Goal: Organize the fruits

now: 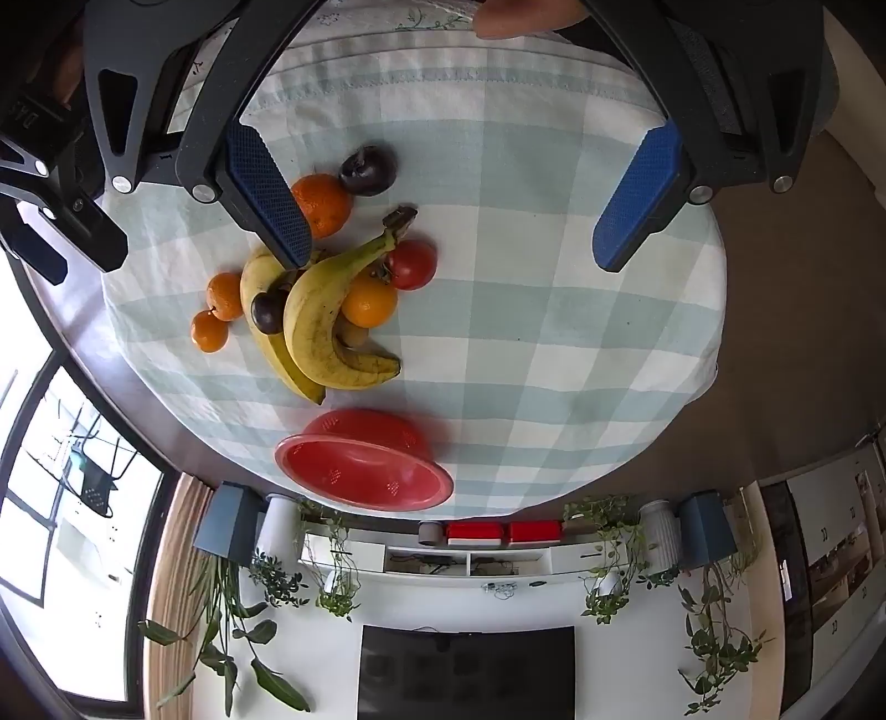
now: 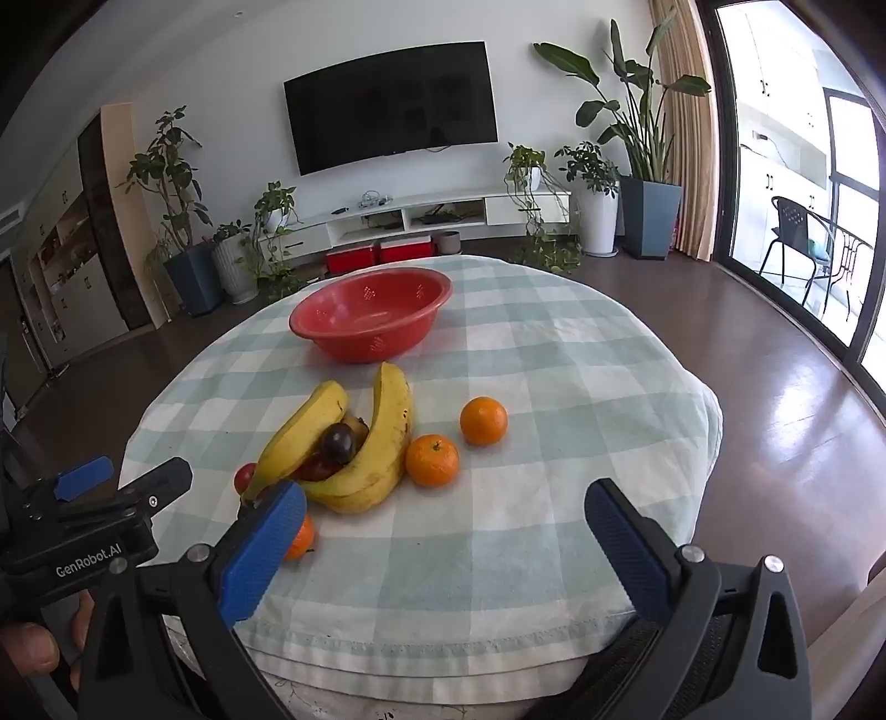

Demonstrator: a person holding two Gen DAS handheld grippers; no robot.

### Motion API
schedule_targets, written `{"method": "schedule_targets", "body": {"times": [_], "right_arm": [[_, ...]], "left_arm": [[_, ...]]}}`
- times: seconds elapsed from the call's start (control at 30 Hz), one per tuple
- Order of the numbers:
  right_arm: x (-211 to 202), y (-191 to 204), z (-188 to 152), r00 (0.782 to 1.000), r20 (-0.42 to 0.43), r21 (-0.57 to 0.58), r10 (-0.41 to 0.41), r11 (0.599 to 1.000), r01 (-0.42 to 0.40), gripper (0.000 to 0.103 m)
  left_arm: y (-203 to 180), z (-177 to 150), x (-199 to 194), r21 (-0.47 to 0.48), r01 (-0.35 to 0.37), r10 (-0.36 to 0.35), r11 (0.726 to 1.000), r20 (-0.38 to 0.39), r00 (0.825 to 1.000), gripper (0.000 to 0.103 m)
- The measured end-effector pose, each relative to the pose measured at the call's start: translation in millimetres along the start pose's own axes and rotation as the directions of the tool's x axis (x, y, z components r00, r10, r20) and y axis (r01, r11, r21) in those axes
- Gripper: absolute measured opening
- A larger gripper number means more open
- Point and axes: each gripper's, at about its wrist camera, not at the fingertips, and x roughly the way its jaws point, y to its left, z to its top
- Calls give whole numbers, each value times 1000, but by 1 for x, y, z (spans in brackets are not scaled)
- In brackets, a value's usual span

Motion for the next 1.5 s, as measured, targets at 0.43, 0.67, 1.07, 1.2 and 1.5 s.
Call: {"method": "schedule_targets", "body": {"times": [0.43, 0.67, 1.07, 1.2, 1.5], "right_arm": [[6, 0, -4, 1000, -12, -4, -13, 1000, 13, 103], [4, 0, -4, 1000, -15, -6, -14, 1000, 14, 103], [5, 1, -6, 1000, -18, -6, -16, 1000, 16, 103], [5, 1, -8, 1000, -22, -6, -15, 1000, 15, 103], [6, 1, -9, 1000, -26, -8, -17, 1000, 16, 103]], "left_arm": [[-2, 0, -1, 11, -16, 16, 1000, 3, 1000, 103], [-2, -2, -1, 13, -18, 18, 1000, 3, 1000, 103], [-3, -4, -2, 13, -18, 18, 1000, 0, 1000, 103], [-1, -10, -3, 11, -19, 19, 1000, 0, 1000, 103], [-1, -9, -2, 15, -20, 20, 1000, -2, 1000, 103]]}}
